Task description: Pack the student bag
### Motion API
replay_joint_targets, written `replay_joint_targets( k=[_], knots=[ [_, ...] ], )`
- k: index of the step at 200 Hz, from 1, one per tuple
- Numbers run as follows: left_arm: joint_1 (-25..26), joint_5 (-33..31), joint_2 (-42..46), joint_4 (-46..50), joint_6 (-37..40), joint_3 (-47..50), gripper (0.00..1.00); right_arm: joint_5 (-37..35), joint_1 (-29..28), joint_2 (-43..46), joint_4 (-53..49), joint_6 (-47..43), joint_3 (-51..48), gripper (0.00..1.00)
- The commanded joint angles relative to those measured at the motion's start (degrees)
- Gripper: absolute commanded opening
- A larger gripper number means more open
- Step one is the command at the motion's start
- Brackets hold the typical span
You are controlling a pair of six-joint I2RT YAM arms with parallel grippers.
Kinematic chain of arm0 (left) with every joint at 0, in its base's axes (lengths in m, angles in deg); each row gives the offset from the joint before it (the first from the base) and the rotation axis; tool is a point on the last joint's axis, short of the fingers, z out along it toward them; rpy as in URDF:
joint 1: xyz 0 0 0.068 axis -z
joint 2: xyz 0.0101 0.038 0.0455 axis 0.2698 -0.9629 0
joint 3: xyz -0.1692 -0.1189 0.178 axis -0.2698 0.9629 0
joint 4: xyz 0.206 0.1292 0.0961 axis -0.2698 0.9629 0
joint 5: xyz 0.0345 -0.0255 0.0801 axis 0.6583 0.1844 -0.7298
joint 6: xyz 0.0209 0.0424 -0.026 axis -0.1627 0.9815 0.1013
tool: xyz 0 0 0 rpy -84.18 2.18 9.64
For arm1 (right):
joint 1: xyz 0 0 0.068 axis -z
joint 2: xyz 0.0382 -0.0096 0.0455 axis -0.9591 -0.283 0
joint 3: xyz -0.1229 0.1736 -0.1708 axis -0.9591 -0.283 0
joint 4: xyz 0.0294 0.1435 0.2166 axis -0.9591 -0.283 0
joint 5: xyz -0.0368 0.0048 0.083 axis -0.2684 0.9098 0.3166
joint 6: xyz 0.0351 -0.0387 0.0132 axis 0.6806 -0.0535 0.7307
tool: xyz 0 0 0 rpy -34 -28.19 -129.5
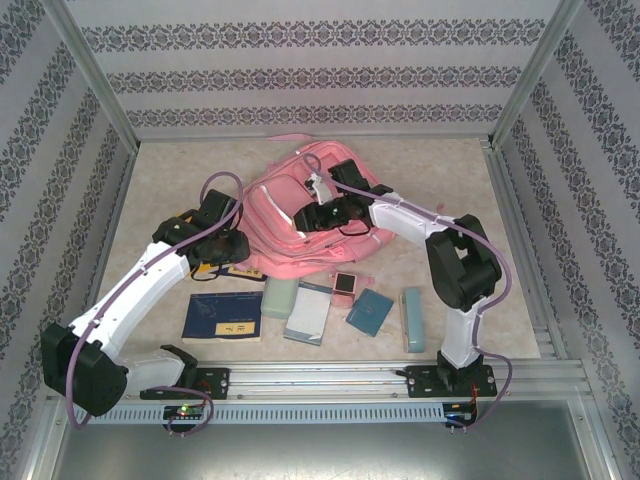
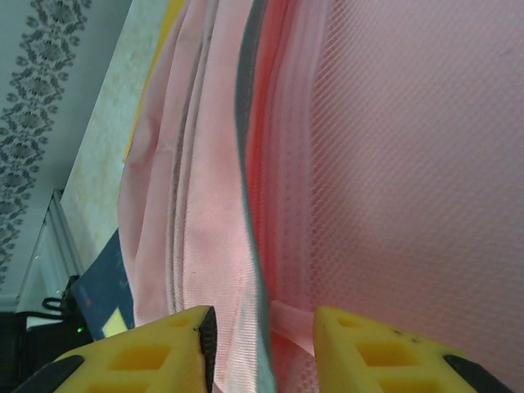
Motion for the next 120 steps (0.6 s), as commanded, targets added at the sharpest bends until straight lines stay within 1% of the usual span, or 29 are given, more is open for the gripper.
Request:
replay_joint_targets(
  k=[1, 54, 93, 107, 120],
  knots=[
    [0.6, 0.1, -0.1, -2.4, 1.2, 1.3, 0.34, 3.5, -1.3, -1.1, -2.0, -1.3, 2.9, 0.37],
    [0.6, 0.1, -0.3, -3.7, 0.8, 2.6, 0.33, 4.0, -2.0, -4.9, -3.3, -1.8, 6.3, 0.29],
    [0.5, -0.3, 0.4, -3.7, 0.6, 3.2, 0.34, 2.4, -2.5, -8.3, -5.6, -3.0, 9.0, 0.26],
    [0.6, -0.4, 0.6, -3.8, 0.6, 3.3, 0.34, 2.3, -3.1, -9.0, -6.7, -4.2, 9.7, 0.23],
    [0.6, -0.5, 0.7, -3.9, 0.6, 3.3, 0.34, 1.7, -3.6, -9.5, -8.0, -5.1, 10.3, 0.15]
  ],
)
